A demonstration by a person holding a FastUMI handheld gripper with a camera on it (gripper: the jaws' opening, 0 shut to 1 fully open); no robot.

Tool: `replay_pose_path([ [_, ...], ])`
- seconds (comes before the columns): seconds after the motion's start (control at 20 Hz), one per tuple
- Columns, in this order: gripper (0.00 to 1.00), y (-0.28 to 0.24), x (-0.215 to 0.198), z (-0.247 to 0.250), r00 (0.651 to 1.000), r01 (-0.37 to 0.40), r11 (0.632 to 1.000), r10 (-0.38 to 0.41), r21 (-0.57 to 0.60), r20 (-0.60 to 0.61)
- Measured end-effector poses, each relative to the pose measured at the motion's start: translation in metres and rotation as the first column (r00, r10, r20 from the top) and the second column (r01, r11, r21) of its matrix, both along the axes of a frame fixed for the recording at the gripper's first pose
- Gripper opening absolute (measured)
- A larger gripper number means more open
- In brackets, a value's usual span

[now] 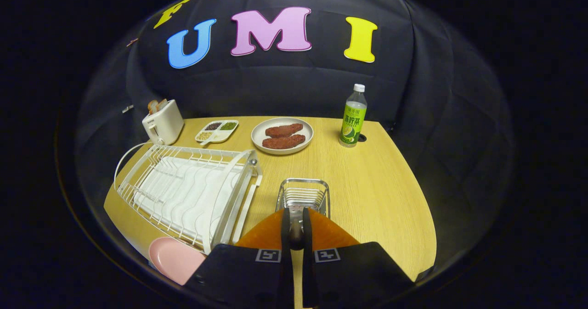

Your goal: Take the plate from the dish rack, then take the spoon from the basket and place it into the plate.

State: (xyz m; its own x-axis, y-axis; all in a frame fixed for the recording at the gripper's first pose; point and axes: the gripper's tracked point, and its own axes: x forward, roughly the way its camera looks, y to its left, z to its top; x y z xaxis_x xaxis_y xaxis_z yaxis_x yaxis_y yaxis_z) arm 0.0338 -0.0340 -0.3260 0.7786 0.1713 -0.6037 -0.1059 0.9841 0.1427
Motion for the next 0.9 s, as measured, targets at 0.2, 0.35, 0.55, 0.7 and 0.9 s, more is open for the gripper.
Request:
replay_pose_path([
  [0.2,0.12,-0.015,0.012,0.041,0.998,0.042,0.999,-0.042,0.003,0.053],
  [0.35,0.11,-0.02,0.013,0.079,0.992,0.071,0.997,-0.074,0.029,0.103],
  [0.55,0.11,-0.009,-0.004,0.129,0.985,0.058,0.997,-0.064,0.041,0.158],
  [0.7,0.11,0.005,-0.034,0.143,0.991,0.027,0.999,-0.031,0.029,0.132],
  [0.9,0.11,0.05,-0.084,0.132,0.996,-0.076,0.995,0.071,0.072,0.062],
])
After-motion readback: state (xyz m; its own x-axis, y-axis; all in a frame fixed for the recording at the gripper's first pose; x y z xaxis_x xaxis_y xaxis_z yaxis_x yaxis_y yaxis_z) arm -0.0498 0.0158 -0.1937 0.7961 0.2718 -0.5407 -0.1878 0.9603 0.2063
